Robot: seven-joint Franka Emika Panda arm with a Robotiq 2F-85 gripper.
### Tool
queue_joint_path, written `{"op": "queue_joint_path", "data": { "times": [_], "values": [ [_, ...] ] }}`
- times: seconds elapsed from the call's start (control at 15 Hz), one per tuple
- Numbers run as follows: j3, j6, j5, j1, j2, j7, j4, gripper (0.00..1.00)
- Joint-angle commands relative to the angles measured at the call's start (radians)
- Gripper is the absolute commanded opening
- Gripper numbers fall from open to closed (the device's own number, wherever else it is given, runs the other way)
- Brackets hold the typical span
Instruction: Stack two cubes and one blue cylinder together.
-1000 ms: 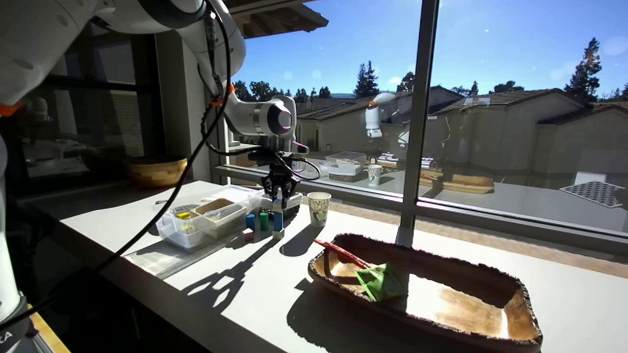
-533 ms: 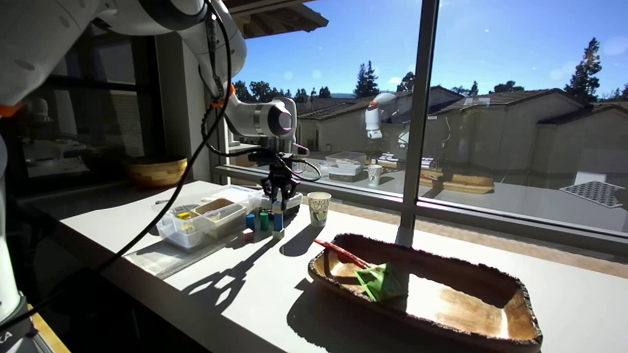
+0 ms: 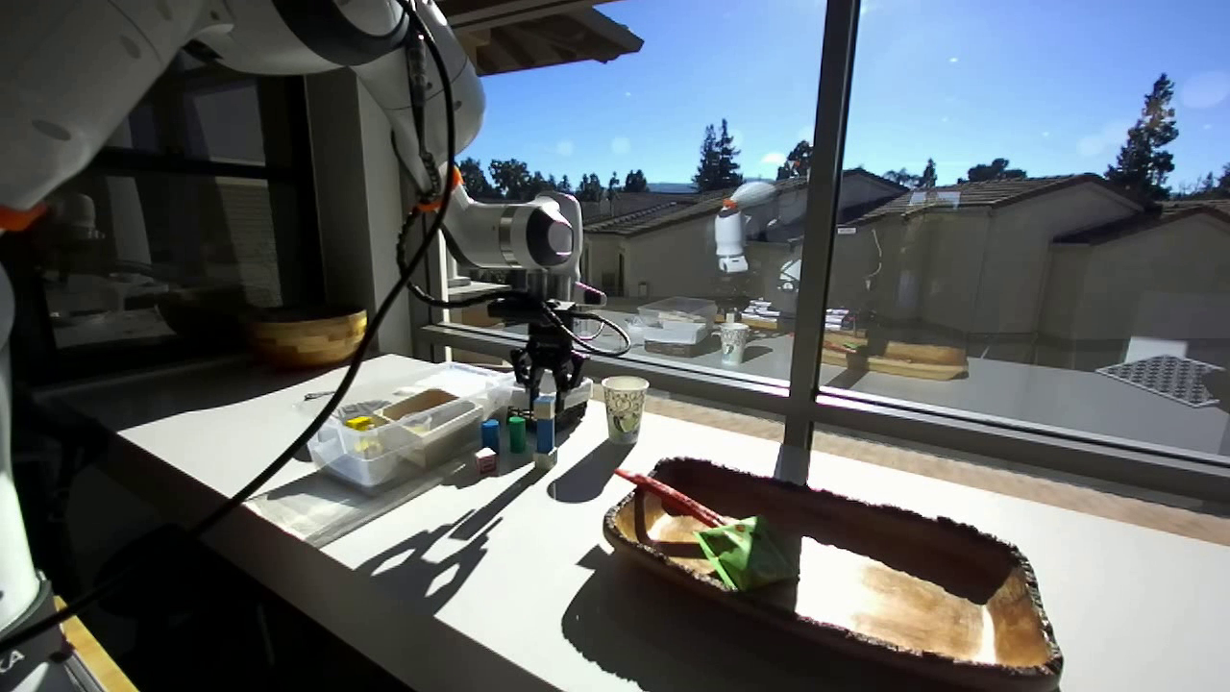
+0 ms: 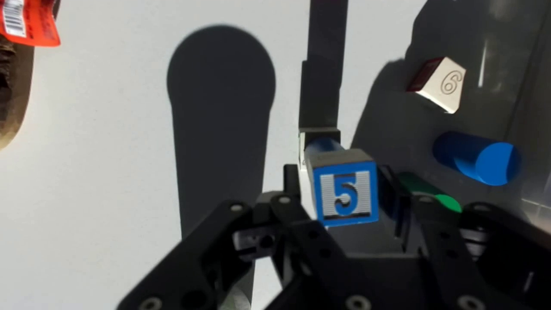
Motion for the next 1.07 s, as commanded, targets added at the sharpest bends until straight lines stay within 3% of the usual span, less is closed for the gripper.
{"op": "queue_joint_path", "data": {
  "times": [0.0, 0.2, 1.0],
  "values": [
    [-0.002, -0.035, -0.014, 0.004, 0.016, -0.005, 0.028, 0.80],
    [-0.002, -0.018, -0.011, 0.003, 0.002, 0.000, 0.019, 0.99],
    [-0.021, 0.083, -0.023, -0.004, -0.233, 0.050, -0.140, 1.00]
  ]
}}
